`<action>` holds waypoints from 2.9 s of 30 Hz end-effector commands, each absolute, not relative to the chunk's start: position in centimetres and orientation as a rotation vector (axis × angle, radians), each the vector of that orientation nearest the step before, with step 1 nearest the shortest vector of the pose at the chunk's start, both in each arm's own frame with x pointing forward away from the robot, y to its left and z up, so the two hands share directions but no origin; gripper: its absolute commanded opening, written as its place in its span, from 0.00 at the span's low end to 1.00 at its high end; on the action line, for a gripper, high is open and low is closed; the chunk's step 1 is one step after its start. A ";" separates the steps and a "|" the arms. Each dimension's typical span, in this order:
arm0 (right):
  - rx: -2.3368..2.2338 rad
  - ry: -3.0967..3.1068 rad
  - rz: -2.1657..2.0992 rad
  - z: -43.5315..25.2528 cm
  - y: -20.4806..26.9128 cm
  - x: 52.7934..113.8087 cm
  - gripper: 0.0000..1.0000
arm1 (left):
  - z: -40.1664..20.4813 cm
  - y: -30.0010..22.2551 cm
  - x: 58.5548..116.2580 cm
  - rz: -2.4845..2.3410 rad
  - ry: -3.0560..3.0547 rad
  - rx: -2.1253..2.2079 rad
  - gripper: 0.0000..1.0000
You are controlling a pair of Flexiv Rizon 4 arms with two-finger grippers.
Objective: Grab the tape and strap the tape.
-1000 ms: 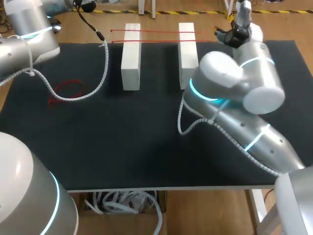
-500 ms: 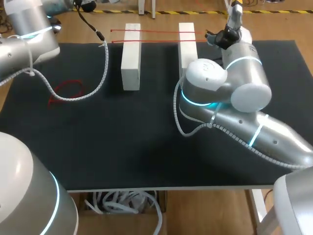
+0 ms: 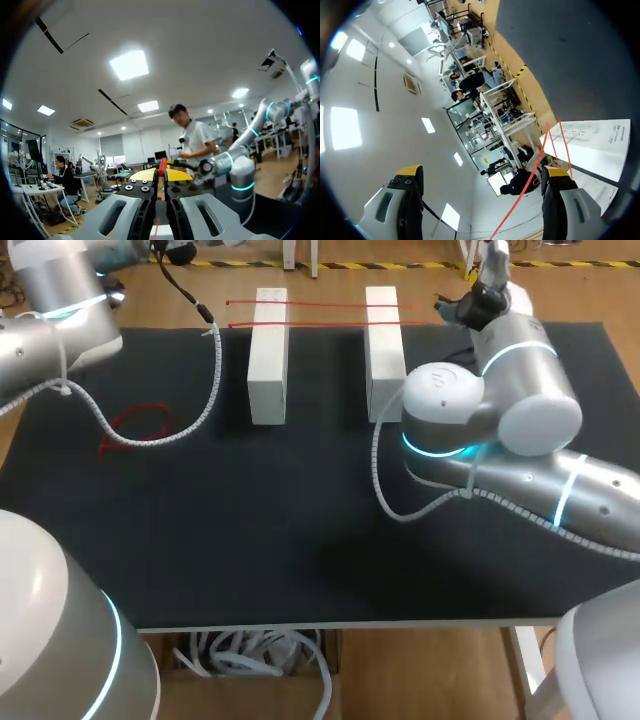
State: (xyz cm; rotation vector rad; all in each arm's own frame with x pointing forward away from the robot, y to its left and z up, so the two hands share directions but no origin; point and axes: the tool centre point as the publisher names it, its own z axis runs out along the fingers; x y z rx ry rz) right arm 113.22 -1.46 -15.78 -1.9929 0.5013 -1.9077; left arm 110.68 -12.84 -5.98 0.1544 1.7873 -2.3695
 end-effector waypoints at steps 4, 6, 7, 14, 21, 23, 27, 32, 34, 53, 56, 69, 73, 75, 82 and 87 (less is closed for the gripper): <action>-1.984 0.466 -1.915 -16.1 -1.8 114.0 1.00 | -6.0 -12.9 110.6 -2.369 1.783 0.154 0.00; -1.981 0.454 -1.920 -16.0 -1.8 114.0 1.00 | -6.0 -12.9 110.6 -2.369 1.783 0.154 0.00; -1.981 0.449 -1.920 -15.9 -1.8 114.1 1.00 | -6.0 -12.9 110.6 -2.369 1.783 0.154 0.00; -1.997 0.359 -1.923 -15.9 -1.4 113.6 1.00 | -6.0 -12.9 110.6 -2.369 1.783 0.154 0.00; -2.018 0.329 -1.932 -16.2 -1.5 113.3 1.00 | -6.0 -12.9 110.6 -2.369 1.783 0.154 0.00; -2.020 0.320 -1.931 -16.3 -1.5 113.1 1.00 | -6.0 -12.9 110.6 -2.369 1.783 0.154 0.00; -2.029 0.315 -1.932 -16.5 -1.7 112.9 0.48 | -6.0 -12.9 110.6 -2.369 1.783 0.154 0.00; -2.034 0.314 -1.938 -16.6 -1.8 112.9 0.23 | -6.0 -12.9 110.6 -2.369 1.783 0.154 0.00; -2.032 0.309 -1.941 -16.6 -1.8 112.9 0.22 | -6.0 -12.9 110.6 -2.369 1.783 0.154 0.00; -2.025 0.274 -1.948 -16.7 -1.5 112.9 0.00 | -6.0 -12.9 110.6 -2.369 1.783 0.154 0.00; -2.023 0.265 -1.950 -16.6 -1.3 112.9 0.00 | -6.0 -12.9 110.6 -2.369 1.783 0.154 0.00; -2.025 0.207 -1.954 -16.4 -0.8 112.9 0.00 | -5.9 -13.1 110.5 -2.291 1.877 0.138 0.00; -2.060 0.142 -1.959 -16.5 -0.9 112.6 0.00 | -5.8 -13.5 110.2 -2.103 2.113 0.107 0.00; -2.061 0.135 -1.963 -16.6 -0.9 112.5 0.00 | -5.9 -14.0 110.1 -1.983 2.268 0.087 0.00; -2.077 0.065 -1.961 -16.7 -0.8 111.8 0.00 | -6.3 -14.8 109.6 -1.607 2.612 0.102 0.00; -2.079 -0.026 -1.959 -16.8 -0.1 110.9 0.00 | -7.9 -14.7 109.4 -1.188 2.866 0.080 0.00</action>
